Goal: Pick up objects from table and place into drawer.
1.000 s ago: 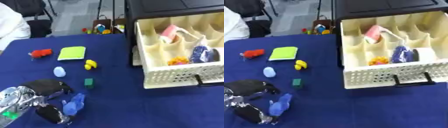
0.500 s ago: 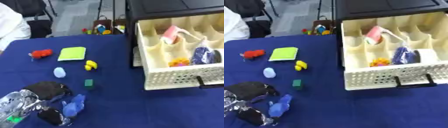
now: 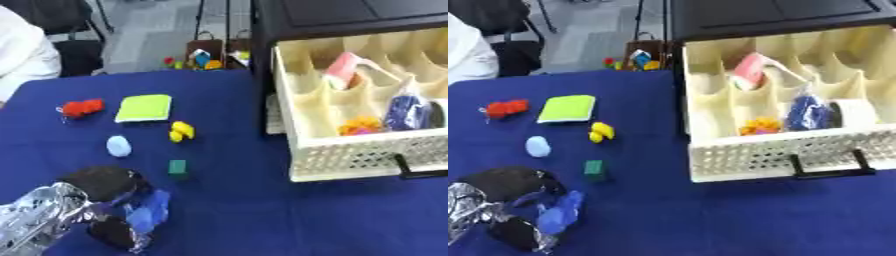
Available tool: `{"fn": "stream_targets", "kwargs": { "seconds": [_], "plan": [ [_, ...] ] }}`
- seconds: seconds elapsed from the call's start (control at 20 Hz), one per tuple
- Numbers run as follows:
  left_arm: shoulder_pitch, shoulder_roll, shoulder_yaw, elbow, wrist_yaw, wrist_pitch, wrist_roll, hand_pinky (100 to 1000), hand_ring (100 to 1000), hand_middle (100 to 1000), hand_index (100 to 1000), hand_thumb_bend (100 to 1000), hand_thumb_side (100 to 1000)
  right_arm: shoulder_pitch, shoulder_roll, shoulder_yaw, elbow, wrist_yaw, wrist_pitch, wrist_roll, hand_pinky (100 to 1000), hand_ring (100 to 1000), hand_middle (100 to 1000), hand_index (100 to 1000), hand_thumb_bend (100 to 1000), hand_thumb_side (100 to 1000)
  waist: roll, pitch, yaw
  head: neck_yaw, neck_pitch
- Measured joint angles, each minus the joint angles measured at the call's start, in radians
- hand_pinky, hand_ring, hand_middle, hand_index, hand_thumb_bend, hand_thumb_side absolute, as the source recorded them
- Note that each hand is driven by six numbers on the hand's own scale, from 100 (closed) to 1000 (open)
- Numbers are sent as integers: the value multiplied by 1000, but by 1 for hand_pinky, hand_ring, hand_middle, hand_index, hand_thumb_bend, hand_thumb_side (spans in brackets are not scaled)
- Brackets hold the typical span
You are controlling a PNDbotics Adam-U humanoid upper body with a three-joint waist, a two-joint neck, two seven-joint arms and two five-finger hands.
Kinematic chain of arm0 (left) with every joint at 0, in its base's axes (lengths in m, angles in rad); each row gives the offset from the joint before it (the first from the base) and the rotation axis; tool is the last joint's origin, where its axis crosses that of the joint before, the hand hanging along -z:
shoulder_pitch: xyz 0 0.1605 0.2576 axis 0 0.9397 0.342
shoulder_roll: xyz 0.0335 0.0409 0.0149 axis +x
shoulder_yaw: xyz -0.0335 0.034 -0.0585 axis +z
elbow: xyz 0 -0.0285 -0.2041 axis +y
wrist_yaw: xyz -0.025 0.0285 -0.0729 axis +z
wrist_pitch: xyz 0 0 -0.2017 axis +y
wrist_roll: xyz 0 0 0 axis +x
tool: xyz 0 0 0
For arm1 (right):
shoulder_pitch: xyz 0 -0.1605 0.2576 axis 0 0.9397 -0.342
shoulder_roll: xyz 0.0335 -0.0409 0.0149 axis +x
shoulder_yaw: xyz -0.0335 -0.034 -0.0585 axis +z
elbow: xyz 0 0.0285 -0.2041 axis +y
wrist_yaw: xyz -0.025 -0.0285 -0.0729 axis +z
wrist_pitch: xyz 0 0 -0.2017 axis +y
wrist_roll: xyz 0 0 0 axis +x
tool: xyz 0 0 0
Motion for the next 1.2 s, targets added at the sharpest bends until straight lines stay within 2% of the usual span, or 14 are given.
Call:
{"fn": "stream_targets", "kwargs": {
  "seconds": [0.55,0.95,1.2],
  "plan": [
    [-15,-18,0,47,-51,-7,-7,689,778,728,857,440,721,-3,0,0,0,-1,-2,2,588,632,610,768,100,1000,0,2,0,5,-6],
    [-18,-24,1,42,-41,3,3,609,691,627,775,264,775,-4,0,0,0,-1,-2,2,589,632,607,768,100,1000,-1,4,1,7,-6],
    [-17,-23,1,38,-41,7,7,605,687,625,776,210,799,-4,0,0,0,-2,-2,2,590,632,606,768,100,1000,-1,4,1,7,-6]
  ]
}}
